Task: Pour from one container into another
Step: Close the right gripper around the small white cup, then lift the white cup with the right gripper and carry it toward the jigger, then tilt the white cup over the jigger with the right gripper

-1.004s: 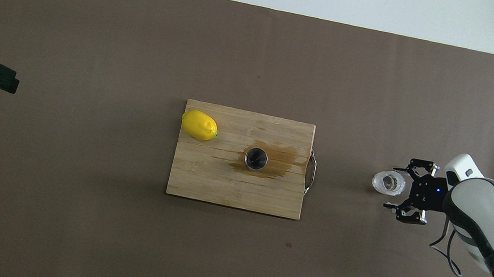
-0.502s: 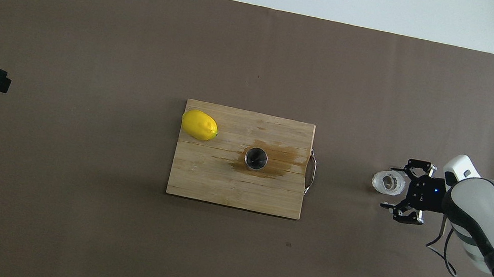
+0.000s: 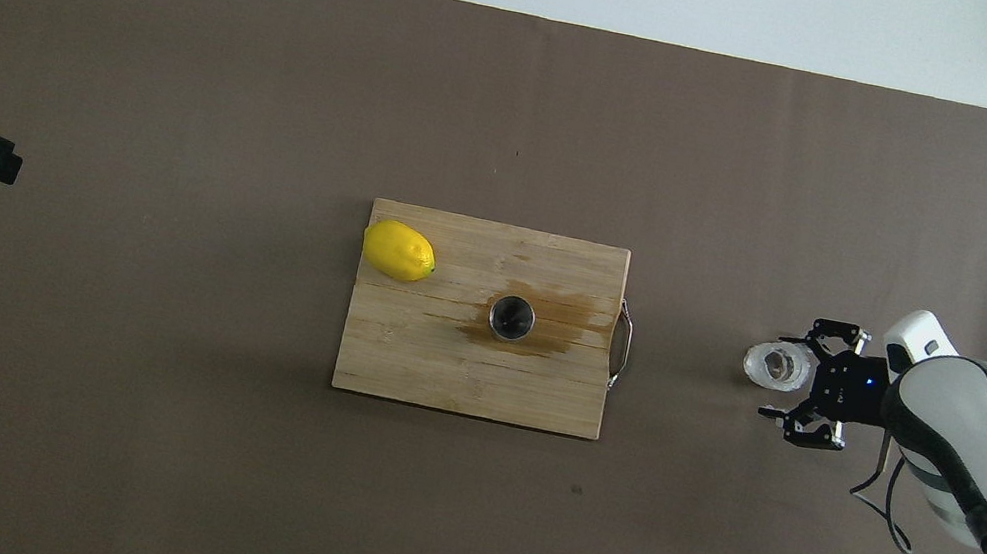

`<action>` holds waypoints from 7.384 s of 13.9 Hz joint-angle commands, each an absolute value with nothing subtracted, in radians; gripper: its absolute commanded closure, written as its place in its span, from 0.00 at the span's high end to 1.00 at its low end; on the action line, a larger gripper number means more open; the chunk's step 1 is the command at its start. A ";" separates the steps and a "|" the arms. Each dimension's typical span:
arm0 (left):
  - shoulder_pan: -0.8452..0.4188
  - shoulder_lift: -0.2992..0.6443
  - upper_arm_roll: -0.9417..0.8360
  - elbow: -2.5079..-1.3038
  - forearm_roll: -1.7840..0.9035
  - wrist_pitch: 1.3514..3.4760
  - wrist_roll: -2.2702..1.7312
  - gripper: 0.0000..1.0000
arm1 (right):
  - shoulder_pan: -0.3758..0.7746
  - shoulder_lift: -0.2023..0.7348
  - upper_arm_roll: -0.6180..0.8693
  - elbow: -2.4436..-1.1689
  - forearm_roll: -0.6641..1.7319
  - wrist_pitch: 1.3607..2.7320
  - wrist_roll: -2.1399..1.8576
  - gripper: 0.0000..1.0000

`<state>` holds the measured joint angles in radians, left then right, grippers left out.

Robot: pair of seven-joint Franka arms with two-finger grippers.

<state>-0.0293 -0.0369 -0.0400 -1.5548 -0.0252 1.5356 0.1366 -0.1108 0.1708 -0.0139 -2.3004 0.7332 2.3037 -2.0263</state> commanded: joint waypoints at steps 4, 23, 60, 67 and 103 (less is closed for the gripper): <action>-0.020 -0.046 -0.043 -1.572 -0.031 1.555 0.153 1.00 | -0.112 0.170 -0.009 -2.309 0.782 2.310 -2.063 0.79; -0.023 -0.046 -0.041 -1.572 -0.021 1.554 0.153 1.00 | 0.003 0.117 -0.002 -2.232 0.784 2.296 -1.895 0.37; -0.029 -0.043 -0.041 -1.572 -0.015 1.560 0.150 1.00 | 0.558 0.195 0.009 -1.848 -0.210 2.115 -1.031 0.37; -0.029 -0.041 -0.043 -1.572 -0.015 1.562 0.149 1.00 | 0.583 0.193 0.023 -1.848 -0.394 2.097 -1.038 0.37; -0.031 -0.038 -0.041 -1.568 -0.015 1.565 0.143 1.00 | 0.646 0.161 0.074 -1.959 -0.796 2.117 -0.816 0.37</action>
